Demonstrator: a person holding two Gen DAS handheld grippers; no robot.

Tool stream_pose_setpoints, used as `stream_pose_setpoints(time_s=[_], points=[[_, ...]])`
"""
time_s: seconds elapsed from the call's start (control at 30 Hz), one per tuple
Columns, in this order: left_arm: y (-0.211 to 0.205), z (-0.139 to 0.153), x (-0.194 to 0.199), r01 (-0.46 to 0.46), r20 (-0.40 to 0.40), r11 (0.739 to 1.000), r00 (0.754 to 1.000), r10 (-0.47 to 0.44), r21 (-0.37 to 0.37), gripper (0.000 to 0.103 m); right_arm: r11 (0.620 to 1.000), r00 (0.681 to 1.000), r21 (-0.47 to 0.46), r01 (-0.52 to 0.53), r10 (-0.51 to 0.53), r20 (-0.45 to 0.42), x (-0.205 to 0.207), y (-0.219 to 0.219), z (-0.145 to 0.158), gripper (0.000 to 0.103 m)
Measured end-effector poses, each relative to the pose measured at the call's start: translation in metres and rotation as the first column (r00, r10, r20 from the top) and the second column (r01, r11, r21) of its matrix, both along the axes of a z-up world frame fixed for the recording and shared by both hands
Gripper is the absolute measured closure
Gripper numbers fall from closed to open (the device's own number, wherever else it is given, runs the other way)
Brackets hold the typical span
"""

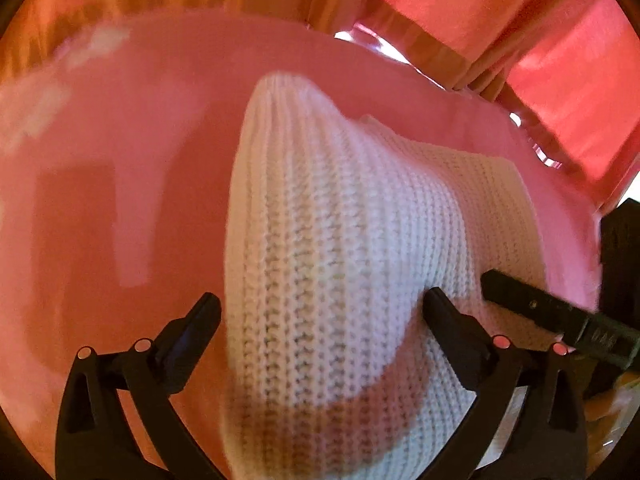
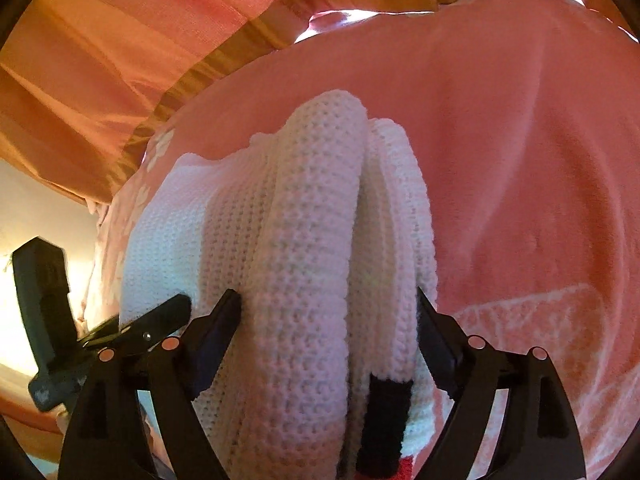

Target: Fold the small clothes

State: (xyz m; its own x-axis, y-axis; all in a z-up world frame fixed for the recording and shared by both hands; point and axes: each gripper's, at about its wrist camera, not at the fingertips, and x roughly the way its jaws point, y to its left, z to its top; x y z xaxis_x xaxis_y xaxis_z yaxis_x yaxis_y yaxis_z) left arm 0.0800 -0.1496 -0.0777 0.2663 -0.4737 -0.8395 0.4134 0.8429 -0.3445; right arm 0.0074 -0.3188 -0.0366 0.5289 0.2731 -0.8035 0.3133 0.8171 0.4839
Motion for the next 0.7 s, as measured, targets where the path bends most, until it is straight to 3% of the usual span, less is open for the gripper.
stream_pose_setpoints(time_s=[0.1, 0.13, 0.17, 0.23, 0.27, 0.37, 0.47, 0.57, 0.7], points=[[0.006, -0.006, 0.008, -0.002, -0.095, 0.996, 0.995, -0.006, -0.090, 0.009, 1.000, 1.000, 0.019, 0.001, -0.001, 0.010, 0.000, 0.001, 0.002, 0.049], [0.006, -0.004, 0.007, 0.012, -0.097, 0.994, 0.995, -0.023, -0.111, 0.028, 0.999, 1.000, 0.040, 0.005, -0.006, 0.017, 0.000, 0.000, 0.005, 0.062], [0.005, 0.000, 0.005, 0.025, -0.103, 0.991, 0.994, -0.038, -0.129, 0.038, 0.999, 1.000, 0.045, 0.007, -0.008, 0.020, -0.002, -0.001, 0.007, 0.068], [0.002, 0.014, -0.003, 0.052, -0.062, 0.992, 0.996, -0.060, -0.119, 0.055, 0.998, 0.999, 0.053, 0.024, -0.026, 0.038, -0.006, -0.002, 0.016, 0.072], [0.000, 0.023, -0.008, 0.072, -0.040, 0.990, 0.996, -0.077, -0.119, 0.058, 0.998, 0.998, 0.049, 0.029, -0.032, 0.054, -0.009, -0.001, 0.024, 0.074], [0.001, 0.058, -0.024, 0.118, 0.006, 0.978, 0.993, -0.119, -0.170, 0.060, 0.999, 0.990, 0.040, 0.024, -0.029, 0.140, -0.024, 0.007, 0.059, 0.077], [0.010, 0.104, -0.041, 0.165, 0.093, 0.964, 0.985, -0.148, -0.210, 0.060, 0.999, 0.966, -0.024, 0.021, -0.015, 0.257, -0.044, 0.019, 0.117, 0.077], [0.034, 0.169, -0.058, 0.208, 0.202, 0.936, 0.967, -0.153, -0.285, 0.060, 0.998, 0.926, -0.062, 0.030, -0.004, 0.379, -0.064, 0.032, 0.181, 0.077], [0.062, 0.240, -0.074, 0.264, 0.339, 0.907, 0.929, -0.148, -0.327, 0.059, 0.993, 0.856, -0.117, 0.020, 0.044, 0.514, -0.077, 0.053, 0.258, 0.077]])
